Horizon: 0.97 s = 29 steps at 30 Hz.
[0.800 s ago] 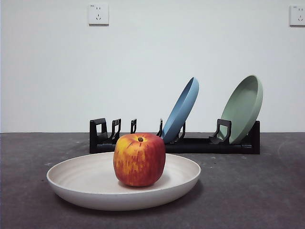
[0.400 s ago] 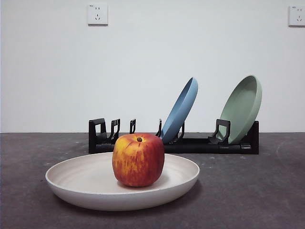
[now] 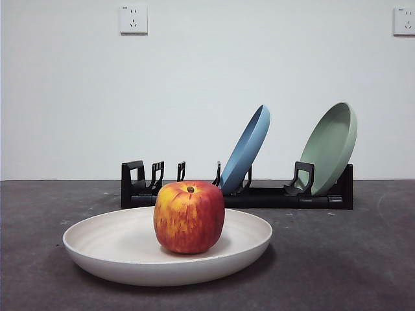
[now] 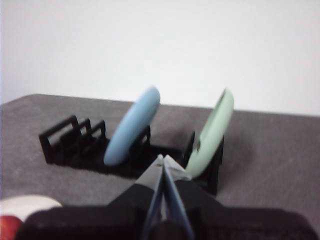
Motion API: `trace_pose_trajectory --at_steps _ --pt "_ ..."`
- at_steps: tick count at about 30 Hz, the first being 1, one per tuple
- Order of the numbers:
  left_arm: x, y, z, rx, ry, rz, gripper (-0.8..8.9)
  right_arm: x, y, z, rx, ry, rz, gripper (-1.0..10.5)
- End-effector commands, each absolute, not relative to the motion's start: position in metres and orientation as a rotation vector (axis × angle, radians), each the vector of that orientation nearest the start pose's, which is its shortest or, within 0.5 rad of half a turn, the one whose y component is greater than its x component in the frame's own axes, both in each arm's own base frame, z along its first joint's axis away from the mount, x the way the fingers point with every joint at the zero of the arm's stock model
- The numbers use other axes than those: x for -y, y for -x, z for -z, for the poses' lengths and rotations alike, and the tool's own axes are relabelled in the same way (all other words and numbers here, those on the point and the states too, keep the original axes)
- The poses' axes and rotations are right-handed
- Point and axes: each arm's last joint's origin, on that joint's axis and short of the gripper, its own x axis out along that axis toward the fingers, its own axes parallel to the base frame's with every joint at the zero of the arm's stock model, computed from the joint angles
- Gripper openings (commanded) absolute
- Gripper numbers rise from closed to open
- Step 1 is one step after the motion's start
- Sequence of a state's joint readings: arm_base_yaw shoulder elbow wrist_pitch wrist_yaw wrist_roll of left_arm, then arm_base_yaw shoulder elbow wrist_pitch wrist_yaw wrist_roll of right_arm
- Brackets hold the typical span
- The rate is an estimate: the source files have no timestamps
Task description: Take the yellow plate from the plate rack,put the plate on the table,take the apple from the table,put the apple in the plate
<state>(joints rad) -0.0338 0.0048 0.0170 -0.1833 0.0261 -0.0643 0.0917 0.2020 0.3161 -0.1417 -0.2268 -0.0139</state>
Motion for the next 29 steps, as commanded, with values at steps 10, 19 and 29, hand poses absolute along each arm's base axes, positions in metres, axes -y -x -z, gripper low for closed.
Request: trace_pose_trajectory --at_steps 10,19,29 --pt "0.004 -0.096 -0.147 -0.183 0.068 0.053 -0.03 -0.015 -0.095 -0.153 -0.171 -0.075 -0.308 0.0" --pt "0.004 -0.096 -0.147 -0.183 0.068 0.053 -0.03 -0.015 -0.095 -0.150 -0.173 -0.106 -0.308 0.0" --pt "0.004 -0.096 -0.147 -0.183 0.068 0.053 -0.03 -0.015 -0.095 -0.150 -0.174 -0.106 -0.307 0.0"
